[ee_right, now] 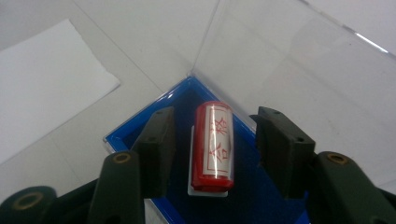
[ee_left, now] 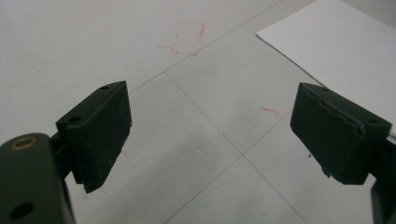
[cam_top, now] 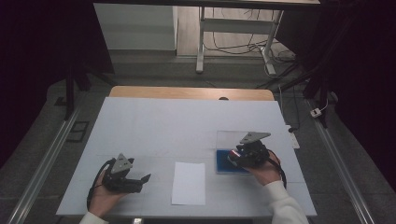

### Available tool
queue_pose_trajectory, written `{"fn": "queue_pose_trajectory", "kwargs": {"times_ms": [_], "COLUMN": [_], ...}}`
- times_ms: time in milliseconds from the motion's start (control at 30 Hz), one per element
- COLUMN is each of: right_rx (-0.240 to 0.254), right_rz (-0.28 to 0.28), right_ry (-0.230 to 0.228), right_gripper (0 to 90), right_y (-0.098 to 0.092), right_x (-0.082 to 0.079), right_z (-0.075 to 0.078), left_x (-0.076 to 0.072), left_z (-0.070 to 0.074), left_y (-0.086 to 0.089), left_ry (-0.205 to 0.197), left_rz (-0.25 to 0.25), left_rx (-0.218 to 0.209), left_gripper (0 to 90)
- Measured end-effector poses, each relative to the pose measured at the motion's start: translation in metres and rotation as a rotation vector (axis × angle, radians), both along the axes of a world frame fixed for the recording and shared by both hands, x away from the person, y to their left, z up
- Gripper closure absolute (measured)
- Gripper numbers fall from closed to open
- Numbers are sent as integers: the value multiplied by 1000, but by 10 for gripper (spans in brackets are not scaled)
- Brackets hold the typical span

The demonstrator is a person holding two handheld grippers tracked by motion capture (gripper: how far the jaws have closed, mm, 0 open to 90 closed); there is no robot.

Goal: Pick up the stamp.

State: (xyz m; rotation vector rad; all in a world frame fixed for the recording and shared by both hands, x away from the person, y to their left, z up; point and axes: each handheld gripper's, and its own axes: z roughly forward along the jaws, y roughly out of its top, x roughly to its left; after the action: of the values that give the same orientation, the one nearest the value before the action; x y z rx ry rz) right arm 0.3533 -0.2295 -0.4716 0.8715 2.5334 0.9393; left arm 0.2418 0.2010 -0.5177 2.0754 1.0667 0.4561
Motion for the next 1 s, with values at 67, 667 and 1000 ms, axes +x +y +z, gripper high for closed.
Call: {"fn": "queue_pose_trajectory", "kwargs": {"times_ms": [67,667,1000], "right_rx": [-4,-5,-77], "right_rz": [7,13,1], "right_ry": [-3,11,-13], "right_gripper": [506,693,680], "right_y": [1,0,7], "right_x": [0,0,-3], "right_z": [0,1,0], "left_x": [0,0,-1], "left_z": [0,0,0], "left_y": [0,1,1], "left_ry": [-1,-9,-14], "left_rz": [0,6,8], "left_rx": [0,0,10], "left_gripper": [131,131,132]}}
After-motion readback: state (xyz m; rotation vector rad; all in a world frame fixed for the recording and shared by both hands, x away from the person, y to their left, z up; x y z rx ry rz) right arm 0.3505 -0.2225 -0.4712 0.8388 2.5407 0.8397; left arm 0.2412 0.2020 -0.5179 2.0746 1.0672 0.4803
